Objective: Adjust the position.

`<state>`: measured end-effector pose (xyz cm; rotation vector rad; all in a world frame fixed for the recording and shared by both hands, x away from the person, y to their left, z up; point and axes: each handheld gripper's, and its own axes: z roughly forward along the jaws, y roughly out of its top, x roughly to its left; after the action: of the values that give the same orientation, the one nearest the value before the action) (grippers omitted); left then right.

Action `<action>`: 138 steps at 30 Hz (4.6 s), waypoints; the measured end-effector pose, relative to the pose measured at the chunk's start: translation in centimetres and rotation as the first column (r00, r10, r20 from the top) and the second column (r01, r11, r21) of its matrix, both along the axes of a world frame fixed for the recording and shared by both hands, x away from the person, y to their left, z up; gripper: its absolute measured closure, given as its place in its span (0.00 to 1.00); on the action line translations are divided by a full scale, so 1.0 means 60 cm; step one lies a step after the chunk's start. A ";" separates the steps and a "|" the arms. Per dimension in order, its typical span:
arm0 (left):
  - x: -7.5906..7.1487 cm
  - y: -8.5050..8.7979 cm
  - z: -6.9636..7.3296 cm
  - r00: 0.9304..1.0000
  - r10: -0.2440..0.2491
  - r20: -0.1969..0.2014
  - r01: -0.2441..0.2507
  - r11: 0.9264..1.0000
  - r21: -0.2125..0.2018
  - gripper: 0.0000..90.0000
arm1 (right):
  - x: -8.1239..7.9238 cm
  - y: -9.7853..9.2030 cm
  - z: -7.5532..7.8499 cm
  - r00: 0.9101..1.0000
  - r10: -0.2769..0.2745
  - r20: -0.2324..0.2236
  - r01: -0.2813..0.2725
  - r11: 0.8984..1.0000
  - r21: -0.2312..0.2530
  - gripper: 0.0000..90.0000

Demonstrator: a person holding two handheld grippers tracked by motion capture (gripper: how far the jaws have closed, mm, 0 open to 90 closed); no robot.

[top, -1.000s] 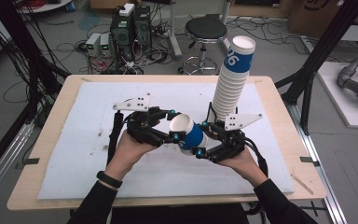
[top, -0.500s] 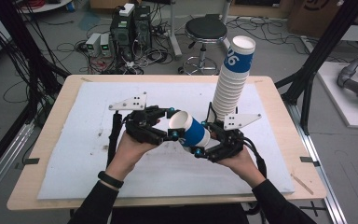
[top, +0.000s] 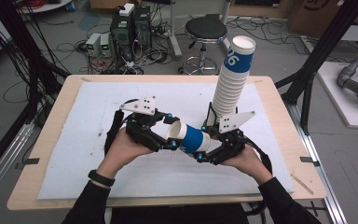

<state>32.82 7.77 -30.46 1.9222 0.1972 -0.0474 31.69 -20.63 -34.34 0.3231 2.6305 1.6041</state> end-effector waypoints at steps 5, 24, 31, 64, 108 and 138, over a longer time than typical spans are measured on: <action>0.001 -0.004 -0.003 1.000 -0.022 0.001 0.022 0.999 0.035 0.33 | -0.001 0.002 0.001 1.000 0.006 -0.001 -0.006 0.999 -0.046 0.25; 0.013 0.023 -0.015 1.000 -0.006 -0.027 -0.004 0.945 -0.327 0.34 | 0.002 -0.019 0.012 0.993 -0.057 -0.099 0.083 0.957 0.277 0.15; 0.013 0.018 -0.021 1.000 -0.005 -0.018 -0.002 0.939 -0.343 0.34 | 0.009 -0.024 0.013 0.988 -0.035 -0.153 0.086 0.935 0.343 0.19; 0.007 0.006 -0.017 0.999 -0.048 -0.010 0.048 0.998 0.035 0.32 | 0.002 -0.022 0.026 0.999 0.010 -0.030 -0.008 0.997 0.072 0.27; 0.013 0.015 -0.026 0.998 -0.049 -0.037 0.043 0.989 -0.141 0.33 | 0.002 -0.029 0.033 0.998 -0.022 -0.057 0.035 0.971 0.237 0.25; 0.010 -0.013 -0.037 0.996 -0.094 -0.008 0.095 0.993 0.070 0.33 | 0.001 -0.022 0.041 0.999 -0.019 -0.047 0.025 0.990 0.137 0.20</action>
<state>33.41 7.01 -32.70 2.0011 0.1121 -0.1093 31.76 -21.93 -31.85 0.3983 2.5445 1.7963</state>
